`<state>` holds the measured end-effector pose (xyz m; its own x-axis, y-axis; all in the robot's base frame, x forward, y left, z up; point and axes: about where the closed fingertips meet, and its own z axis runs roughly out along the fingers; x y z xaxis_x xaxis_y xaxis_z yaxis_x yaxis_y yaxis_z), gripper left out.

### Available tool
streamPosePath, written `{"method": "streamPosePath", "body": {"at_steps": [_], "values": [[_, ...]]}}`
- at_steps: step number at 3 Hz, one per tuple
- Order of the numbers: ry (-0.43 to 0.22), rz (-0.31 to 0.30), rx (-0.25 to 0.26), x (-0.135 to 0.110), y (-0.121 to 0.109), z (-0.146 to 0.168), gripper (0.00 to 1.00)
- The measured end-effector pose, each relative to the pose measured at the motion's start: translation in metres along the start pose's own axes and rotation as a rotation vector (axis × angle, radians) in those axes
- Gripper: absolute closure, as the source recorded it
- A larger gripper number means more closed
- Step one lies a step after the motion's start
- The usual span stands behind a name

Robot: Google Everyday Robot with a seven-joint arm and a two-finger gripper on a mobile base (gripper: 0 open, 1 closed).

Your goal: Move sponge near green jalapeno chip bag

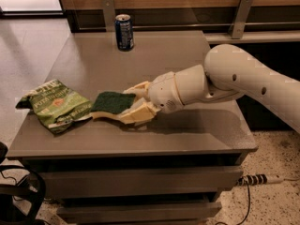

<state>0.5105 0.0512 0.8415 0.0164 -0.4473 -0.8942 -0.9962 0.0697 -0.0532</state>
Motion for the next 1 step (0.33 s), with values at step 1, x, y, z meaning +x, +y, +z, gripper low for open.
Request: {"method": "streamPosePath", "body": {"at_steps": [1], "values": [[0.000,-0.002,-0.003,-0.0008,0.0008,0.0012,0.05]]}}
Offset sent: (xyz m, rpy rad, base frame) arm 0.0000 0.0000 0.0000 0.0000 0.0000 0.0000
